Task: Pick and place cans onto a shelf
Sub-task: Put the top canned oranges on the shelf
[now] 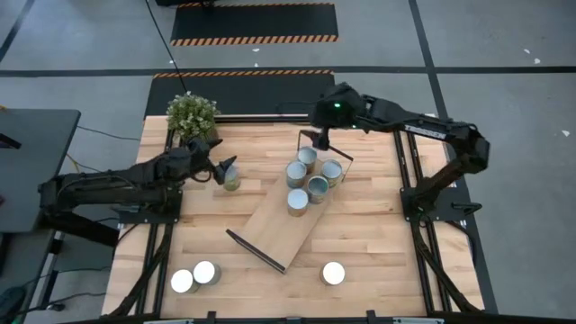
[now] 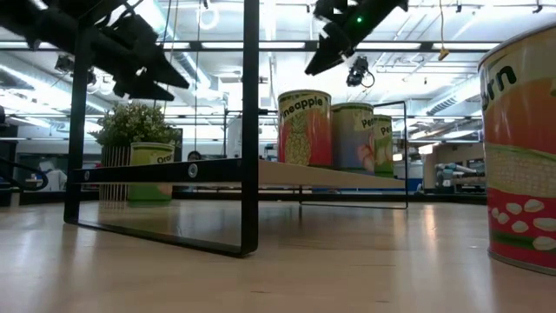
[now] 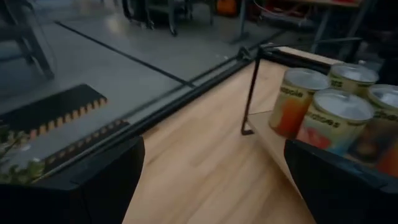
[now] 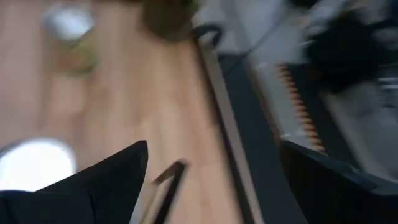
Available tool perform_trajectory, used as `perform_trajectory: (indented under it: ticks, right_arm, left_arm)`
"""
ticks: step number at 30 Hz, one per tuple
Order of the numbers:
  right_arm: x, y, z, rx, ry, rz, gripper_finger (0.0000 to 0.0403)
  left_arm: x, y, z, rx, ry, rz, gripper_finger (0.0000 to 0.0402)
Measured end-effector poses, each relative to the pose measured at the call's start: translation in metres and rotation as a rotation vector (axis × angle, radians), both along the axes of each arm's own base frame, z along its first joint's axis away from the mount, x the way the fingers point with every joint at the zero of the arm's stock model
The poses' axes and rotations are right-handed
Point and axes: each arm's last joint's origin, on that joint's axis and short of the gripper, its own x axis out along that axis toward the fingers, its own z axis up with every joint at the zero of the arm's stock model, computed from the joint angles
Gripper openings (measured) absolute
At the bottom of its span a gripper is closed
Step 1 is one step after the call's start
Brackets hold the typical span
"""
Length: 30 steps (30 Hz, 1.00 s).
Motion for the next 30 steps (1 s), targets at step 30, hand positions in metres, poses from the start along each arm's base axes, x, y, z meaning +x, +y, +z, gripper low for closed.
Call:
perform_trajectory:
  ticks: [30]
  right_arm:
    - [-0.112, 0.061, -0.084, -0.147, -0.469, 0.069, 0.0368]
  left_arm:
    - [0.021, 0.032, 0.026, -0.392, 0.245, -0.028, 0.0391]
